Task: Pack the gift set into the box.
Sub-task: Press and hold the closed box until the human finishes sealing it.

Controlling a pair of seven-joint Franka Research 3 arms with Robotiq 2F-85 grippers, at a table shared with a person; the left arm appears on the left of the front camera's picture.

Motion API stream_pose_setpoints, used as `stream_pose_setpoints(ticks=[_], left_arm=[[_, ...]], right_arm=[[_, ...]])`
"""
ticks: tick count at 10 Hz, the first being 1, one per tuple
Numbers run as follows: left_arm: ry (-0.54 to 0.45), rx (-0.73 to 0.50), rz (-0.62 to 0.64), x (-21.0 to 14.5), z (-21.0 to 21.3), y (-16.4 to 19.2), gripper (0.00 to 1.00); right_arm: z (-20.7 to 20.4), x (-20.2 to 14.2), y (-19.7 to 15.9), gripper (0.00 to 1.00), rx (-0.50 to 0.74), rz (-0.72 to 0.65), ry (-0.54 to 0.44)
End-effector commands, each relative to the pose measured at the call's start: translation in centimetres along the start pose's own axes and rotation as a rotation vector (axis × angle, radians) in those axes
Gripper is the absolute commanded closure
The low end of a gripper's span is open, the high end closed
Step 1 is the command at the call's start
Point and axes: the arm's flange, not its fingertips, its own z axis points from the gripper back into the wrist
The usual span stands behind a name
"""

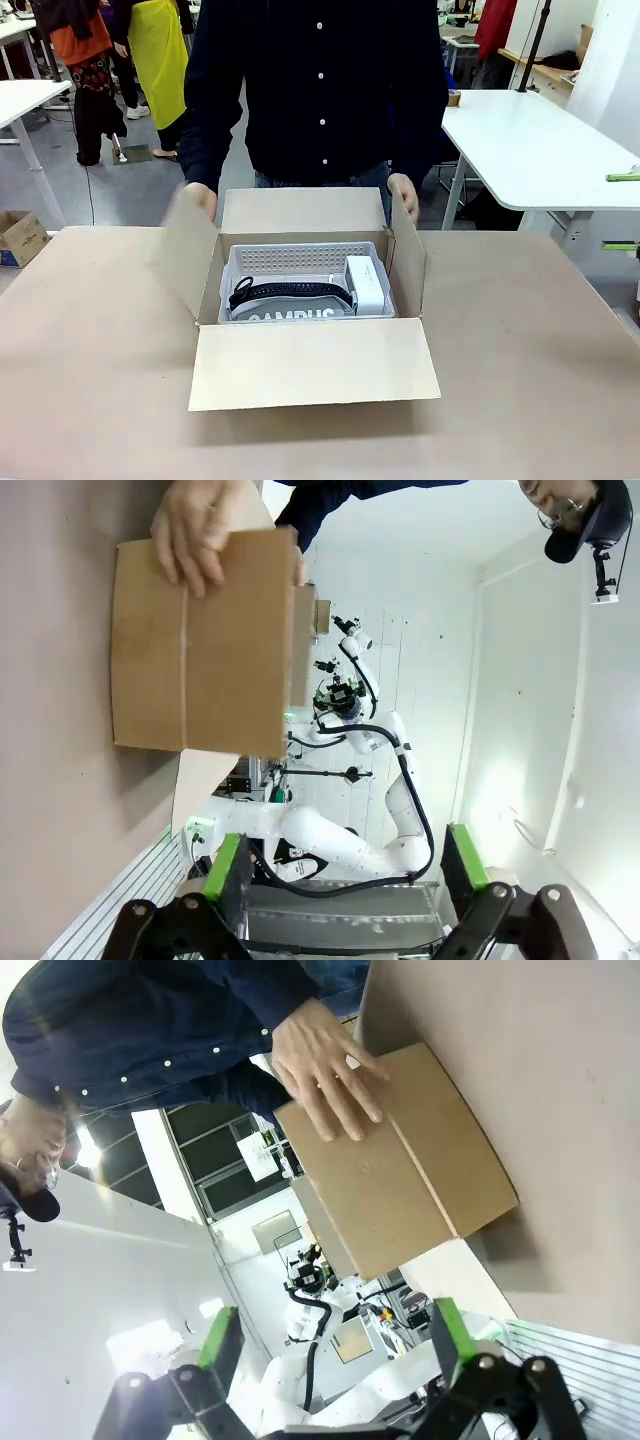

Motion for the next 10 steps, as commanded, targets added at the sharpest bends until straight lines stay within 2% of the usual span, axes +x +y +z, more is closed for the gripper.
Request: stream_pose_setpoints(ticks=[1,10], left_arm=[[0.003,0.005,-0.016,-0.38,-0.12,0.37,0.00],[0.003,0.005,-0.016,-0.38,-0.12,0.37,0.00]], right_arm=[[0.06,0.06,-0.15,0.00,-0.010,0.019,0.006],[0.06,0.06,-0.15,0.00,-0.010,0.019,0.006]])
